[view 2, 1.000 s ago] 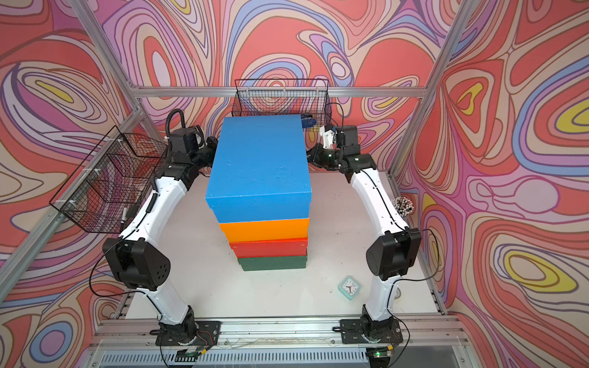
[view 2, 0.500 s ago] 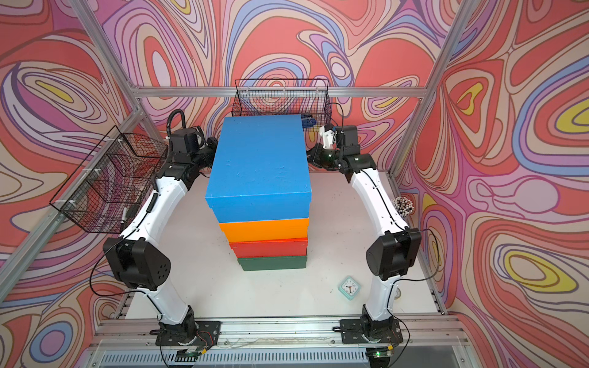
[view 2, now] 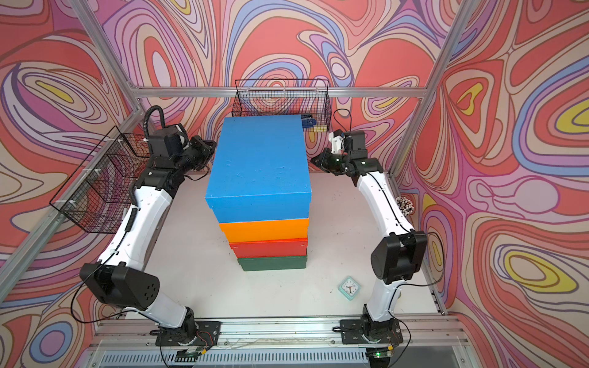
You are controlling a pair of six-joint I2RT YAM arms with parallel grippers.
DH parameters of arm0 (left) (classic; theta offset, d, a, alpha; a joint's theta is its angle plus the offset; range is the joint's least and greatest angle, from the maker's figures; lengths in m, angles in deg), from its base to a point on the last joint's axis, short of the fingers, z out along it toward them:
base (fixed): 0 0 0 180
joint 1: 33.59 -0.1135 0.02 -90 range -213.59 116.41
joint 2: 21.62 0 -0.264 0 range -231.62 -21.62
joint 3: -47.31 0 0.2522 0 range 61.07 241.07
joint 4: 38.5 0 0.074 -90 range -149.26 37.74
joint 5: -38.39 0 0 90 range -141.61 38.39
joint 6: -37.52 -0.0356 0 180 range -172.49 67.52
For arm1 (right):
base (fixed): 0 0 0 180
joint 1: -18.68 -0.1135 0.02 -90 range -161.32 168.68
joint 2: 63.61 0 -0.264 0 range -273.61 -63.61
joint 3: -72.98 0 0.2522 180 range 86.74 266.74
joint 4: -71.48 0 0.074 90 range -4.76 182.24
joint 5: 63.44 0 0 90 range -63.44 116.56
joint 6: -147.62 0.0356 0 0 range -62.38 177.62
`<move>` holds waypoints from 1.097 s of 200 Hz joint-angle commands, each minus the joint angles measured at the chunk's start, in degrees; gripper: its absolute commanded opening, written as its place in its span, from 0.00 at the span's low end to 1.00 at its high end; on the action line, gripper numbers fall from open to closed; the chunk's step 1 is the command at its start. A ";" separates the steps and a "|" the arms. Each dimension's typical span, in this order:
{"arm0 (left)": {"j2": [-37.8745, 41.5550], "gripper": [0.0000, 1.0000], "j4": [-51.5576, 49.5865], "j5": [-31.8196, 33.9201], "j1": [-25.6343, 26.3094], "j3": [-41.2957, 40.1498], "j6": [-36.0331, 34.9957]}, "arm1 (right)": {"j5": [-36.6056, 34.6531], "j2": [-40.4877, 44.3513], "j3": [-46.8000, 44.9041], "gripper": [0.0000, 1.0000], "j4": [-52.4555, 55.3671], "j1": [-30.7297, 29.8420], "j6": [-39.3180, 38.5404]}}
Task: Stack the shoeboxes
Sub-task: Reset both arms
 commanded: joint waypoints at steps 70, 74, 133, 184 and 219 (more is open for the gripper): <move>3.49 0.12 -1.68 -0.24 -1.87 -10.78 -1.50 | -7.00 14.28 -13.86 0.03 2.31 1.64 -5.66; 3.74 0.12 -1.53 -0.26 -1.88 -11.37 -1.61 | -7.37 14.84 -14.64 0.03 2.31 1.61 -5.77; 11.25 0.81 -2.00 1.32 -1.91 -19.01 -7.60 | -14.38 24.03 -23.79 0.55 2.47 1.57 -9.31; 23.34 1.00 16.24 0.34 -1.91 -40.29 -8.71 | -20.19 31.33 -32.62 0.98 -0.95 1.62 -9.78; 30.21 1.00 35.73 3.45 -1.91 -57.87 -15.67 | -26.75 36.59 -41.70 0.98 -8.03 1.63 -10.18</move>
